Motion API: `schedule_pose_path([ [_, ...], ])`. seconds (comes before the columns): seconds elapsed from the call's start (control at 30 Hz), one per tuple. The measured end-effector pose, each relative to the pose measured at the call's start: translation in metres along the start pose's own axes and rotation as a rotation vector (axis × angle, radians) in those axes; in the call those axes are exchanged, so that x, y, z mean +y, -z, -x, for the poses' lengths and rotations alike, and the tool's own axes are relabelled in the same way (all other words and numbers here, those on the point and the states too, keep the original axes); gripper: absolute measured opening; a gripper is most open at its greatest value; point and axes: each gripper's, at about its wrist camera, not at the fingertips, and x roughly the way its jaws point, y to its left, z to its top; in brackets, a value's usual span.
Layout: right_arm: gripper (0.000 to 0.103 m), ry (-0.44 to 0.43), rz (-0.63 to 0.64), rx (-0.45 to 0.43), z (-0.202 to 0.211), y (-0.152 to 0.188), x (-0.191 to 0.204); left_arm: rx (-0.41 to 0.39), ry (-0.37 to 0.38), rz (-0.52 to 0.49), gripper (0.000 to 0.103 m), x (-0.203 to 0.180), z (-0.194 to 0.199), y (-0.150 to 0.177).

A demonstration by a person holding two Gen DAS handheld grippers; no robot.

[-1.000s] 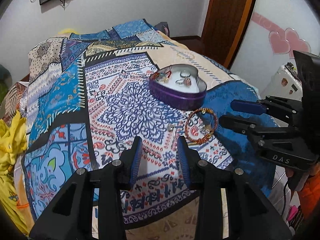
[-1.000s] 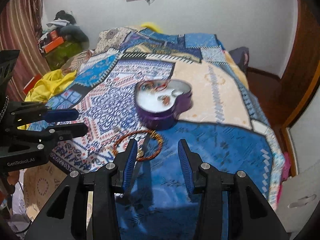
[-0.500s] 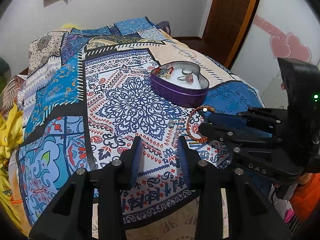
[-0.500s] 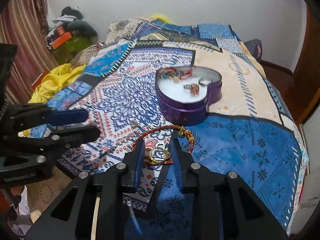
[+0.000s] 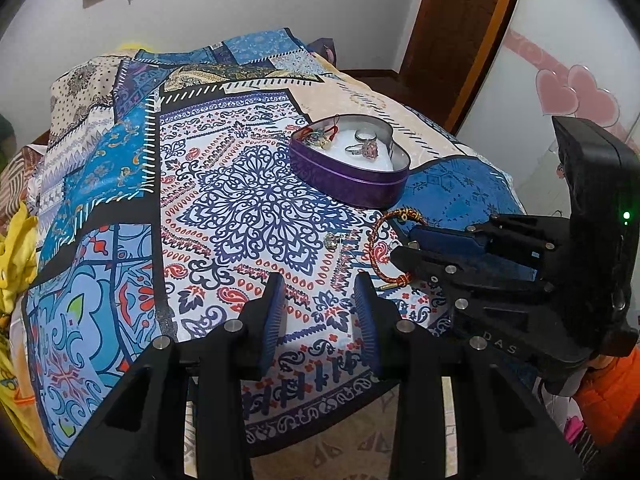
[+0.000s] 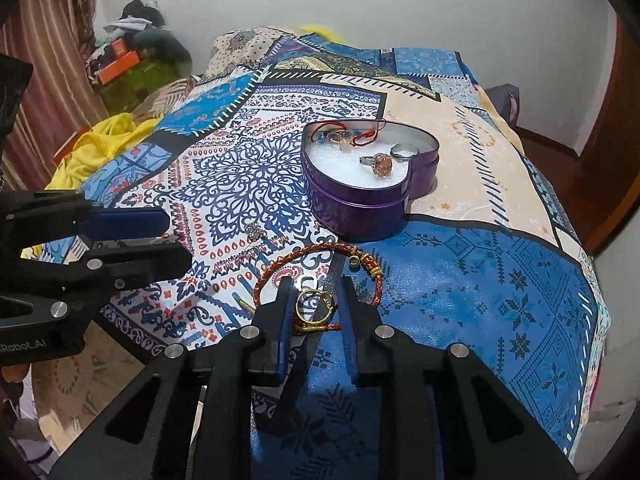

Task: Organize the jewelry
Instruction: 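Grasp a small ring with the right gripper while the left gripper lifts the orange braided bracelet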

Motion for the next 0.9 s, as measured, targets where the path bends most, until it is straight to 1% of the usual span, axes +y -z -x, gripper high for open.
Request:
schedule_pose_path([
  [0.13,0.019,-0.005,0.003,0.001,0.003,-0.001,0.001,-0.002,0.003,0.001,0.035,-0.003,0.001,-0.001],
  [0.27,0.019,-0.008,-0.026,-0.044,0.016,-0.002,-0.004,0.002,0.017,0.001,0.035,-0.008,-0.002,-0.004],
  [0.43,0.019,0.011,-0.058,-0.098,0.036,-0.004,-0.017,0.023,0.028,-0.005,0.035,-0.017,-0.014,-0.008],
  [0.6,0.019,0.023,-0.089,-0.104,0.041,0.001,-0.027,0.059,0.059,0.013,0.035,-0.022,-0.031,-0.013],
  [0.63,0.019,0.024,-0.096,-0.101,0.041,0.004,-0.030,0.067,0.063,0.015,0.034,-0.023,-0.034,-0.014],
  [0.67,0.019,0.024,-0.100,-0.100,0.041,0.004,-0.031,0.074,0.067,0.015,0.029,-0.024,-0.036,-0.014],
  [0.73,0.019,0.022,-0.111,-0.097,0.041,0.007,-0.034,0.085,0.062,0.007,0.024,-0.026,-0.042,-0.016],
  [0.83,0.019,0.016,-0.127,-0.098,0.041,0.009,-0.038,0.087,0.056,-0.005,0.021,-0.028,-0.047,-0.019],
  [0.9,0.019,0.012,-0.134,-0.101,0.041,0.010,-0.040,0.086,0.048,-0.020,0.020,-0.030,-0.050,-0.018],
])
